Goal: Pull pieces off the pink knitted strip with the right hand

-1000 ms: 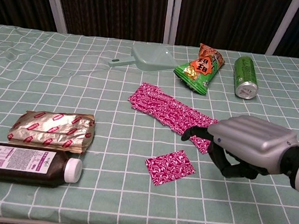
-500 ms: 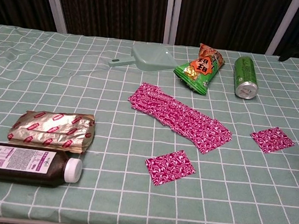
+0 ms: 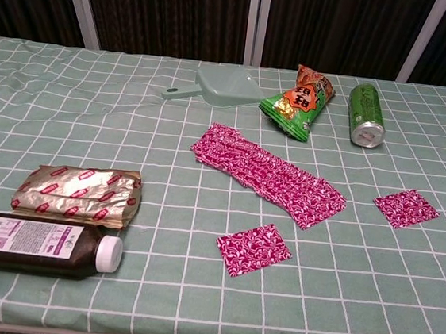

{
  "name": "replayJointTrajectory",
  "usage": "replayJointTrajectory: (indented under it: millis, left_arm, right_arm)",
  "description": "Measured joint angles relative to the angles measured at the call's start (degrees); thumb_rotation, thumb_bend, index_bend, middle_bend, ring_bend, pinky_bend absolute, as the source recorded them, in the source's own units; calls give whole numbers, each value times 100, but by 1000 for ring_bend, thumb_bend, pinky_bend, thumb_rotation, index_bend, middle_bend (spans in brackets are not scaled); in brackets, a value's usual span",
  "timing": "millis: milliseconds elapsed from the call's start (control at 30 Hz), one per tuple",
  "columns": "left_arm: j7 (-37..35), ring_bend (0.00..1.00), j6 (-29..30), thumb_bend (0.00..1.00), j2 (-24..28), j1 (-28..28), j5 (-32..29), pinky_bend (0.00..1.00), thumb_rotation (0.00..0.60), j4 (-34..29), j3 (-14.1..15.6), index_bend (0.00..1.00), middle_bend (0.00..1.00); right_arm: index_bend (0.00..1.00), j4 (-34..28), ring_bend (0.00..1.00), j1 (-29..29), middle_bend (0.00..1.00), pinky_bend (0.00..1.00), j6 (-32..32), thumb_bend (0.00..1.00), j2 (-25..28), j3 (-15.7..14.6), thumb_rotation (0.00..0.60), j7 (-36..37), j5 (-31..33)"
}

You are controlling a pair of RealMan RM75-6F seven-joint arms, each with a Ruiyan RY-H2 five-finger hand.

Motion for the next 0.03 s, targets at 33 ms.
replayJointTrajectory:
  millis: [33]
  left_arm:
    - [4,0,-6,113,9,-4,1,138,600,-6,0,63,30]
  right_arm:
    - [0,9,0,-57,0,0,44,150,3,4,600,21,-5]
